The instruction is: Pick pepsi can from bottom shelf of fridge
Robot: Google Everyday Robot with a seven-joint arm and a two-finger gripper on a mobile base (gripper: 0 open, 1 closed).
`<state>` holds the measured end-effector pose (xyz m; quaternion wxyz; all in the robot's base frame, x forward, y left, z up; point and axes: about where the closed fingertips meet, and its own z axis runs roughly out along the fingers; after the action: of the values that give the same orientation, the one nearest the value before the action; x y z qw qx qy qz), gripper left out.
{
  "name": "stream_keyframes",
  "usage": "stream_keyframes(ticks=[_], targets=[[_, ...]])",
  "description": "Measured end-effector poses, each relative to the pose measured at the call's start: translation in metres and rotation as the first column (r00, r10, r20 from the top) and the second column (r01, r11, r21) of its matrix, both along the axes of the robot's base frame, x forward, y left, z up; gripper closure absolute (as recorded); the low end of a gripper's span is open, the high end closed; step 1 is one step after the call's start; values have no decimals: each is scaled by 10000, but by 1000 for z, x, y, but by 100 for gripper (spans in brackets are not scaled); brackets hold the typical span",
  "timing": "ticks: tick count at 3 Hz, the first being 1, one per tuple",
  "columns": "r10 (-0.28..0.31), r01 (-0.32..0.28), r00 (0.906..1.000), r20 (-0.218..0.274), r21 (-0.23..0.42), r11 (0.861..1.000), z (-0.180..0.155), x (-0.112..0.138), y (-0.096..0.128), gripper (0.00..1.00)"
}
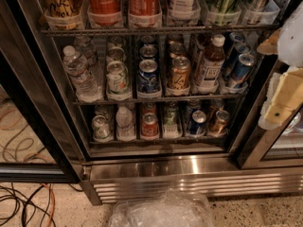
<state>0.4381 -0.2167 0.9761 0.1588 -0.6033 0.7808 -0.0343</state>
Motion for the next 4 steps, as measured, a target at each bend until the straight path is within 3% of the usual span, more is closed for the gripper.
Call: stream_keyframes(ticks=[1, 2, 3, 4], targets=[[0, 0, 10000, 0, 0, 10000, 0, 0, 0, 0], [-43, 33, 9999, 112, 830, 9965, -6, 1, 9, 0], [-605, 574, 9982, 37, 2596, 9640, -30, 2, 38, 0], [-1614, 1600, 9864, -325, 4198, 8934, -62, 3, 69, 0]])
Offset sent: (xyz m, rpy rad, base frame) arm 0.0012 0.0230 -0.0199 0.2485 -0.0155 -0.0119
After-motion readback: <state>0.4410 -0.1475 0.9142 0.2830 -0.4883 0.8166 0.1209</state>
